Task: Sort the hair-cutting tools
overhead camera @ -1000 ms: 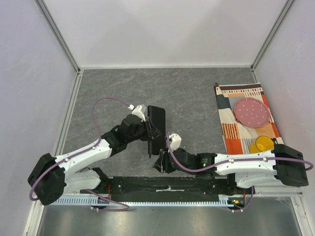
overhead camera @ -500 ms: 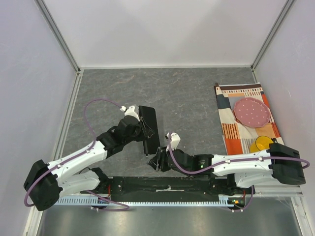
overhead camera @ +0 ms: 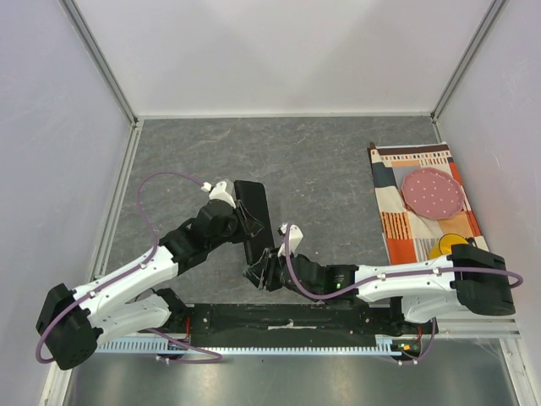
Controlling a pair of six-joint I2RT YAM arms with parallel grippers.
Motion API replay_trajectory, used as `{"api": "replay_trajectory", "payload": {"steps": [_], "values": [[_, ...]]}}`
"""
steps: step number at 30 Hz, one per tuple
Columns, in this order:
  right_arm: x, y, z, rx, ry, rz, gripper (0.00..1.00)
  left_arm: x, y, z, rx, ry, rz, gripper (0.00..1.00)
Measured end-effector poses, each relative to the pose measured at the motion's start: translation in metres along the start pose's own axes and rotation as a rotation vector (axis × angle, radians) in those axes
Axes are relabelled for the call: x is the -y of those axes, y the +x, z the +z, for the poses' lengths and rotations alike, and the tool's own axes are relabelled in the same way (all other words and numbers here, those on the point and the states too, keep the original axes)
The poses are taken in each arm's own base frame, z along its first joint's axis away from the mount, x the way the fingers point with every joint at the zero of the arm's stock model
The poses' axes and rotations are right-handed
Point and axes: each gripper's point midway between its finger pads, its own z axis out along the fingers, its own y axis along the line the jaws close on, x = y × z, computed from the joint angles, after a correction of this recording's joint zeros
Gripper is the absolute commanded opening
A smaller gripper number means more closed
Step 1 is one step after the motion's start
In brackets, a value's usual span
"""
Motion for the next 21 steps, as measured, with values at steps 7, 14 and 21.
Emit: {"api": "replay_trajectory", "payload": {"steps": [7,14,21], "values": [[-0.001,-0.004,0.003,0.023,0.001,-0.015,0.25,0.0,0.0,-0.003,-0.001,-0.001,-0.005,0.02],[0.0,-0.008,0.004,0.041,0.012,-0.034,0.0,0.003,-0.004,-0.011,0.015,0.013,-0.012,0.02],[0.001,-0.006,0.006,0.037,0.018,-0.053,0.0,0.001,-0.005,-0.014,0.02,0.007,-0.012,0.02]]}}
